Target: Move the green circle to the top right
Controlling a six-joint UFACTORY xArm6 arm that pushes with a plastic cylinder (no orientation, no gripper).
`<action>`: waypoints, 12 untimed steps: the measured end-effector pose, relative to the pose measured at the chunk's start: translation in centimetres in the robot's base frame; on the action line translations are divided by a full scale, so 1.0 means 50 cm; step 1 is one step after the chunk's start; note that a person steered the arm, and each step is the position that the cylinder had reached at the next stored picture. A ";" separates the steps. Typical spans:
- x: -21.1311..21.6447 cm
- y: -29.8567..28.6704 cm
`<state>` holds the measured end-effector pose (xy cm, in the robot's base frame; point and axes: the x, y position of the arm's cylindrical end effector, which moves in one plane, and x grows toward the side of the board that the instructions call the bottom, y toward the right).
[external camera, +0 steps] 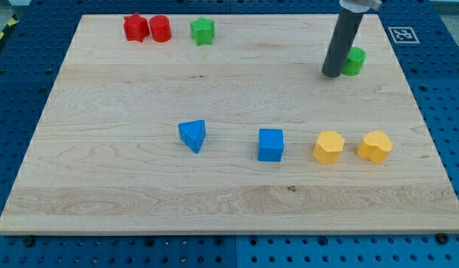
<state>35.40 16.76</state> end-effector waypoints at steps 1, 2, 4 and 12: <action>0.063 0.017; 0.070 0.031; 0.024 0.073; -0.206 0.217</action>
<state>25.11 27.61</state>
